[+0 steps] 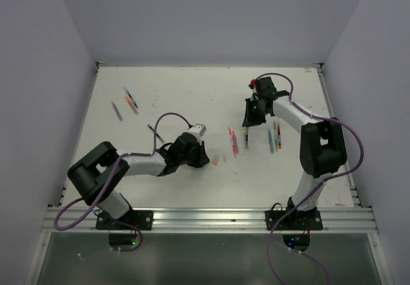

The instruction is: Open the pen caps

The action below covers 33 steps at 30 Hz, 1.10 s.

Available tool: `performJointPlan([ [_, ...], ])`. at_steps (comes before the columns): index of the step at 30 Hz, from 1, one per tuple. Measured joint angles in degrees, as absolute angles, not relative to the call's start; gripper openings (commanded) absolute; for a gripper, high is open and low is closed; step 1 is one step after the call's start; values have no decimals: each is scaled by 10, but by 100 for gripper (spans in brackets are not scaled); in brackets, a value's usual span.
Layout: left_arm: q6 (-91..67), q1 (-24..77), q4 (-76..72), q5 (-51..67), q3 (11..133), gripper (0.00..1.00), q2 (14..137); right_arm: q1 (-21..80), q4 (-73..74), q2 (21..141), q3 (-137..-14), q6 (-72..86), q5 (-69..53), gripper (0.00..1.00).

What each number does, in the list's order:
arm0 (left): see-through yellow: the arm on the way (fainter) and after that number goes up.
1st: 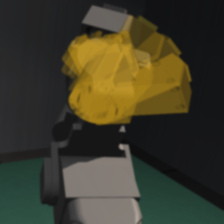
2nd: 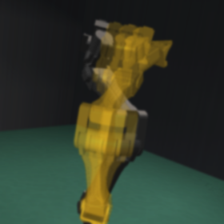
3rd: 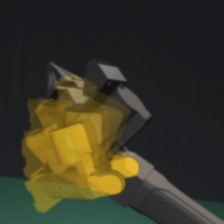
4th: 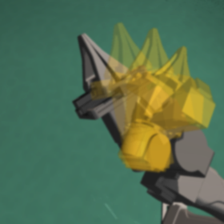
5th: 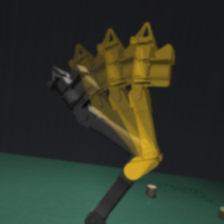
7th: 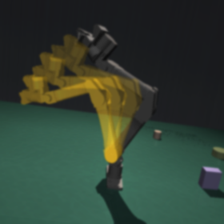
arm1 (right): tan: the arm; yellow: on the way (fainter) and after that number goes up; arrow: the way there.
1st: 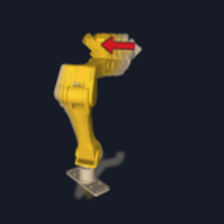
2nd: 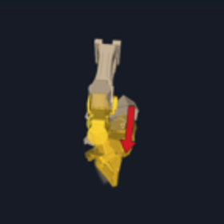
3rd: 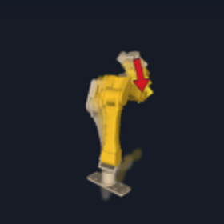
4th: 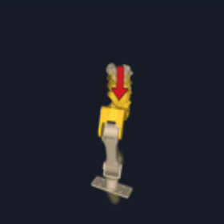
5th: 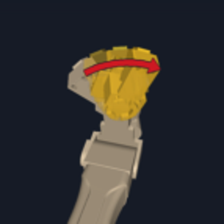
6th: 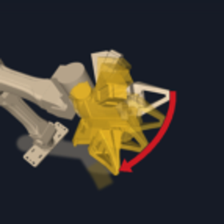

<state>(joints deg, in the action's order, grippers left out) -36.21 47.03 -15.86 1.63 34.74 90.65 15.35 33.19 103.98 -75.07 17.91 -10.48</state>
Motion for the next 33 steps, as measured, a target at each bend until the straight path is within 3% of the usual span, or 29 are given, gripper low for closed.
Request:
performJointPlan([
  [19,-365,465,-165,21,349,25,911,199,314,1086,-760,173,-100,0],
  [28,-367,462,-166,22,349,29,911,202,315,1119,-772,175,-85,0],
  [33,-368,461,-167,22,348,30,911,203,315,1122,-775,175,-81,6],
])
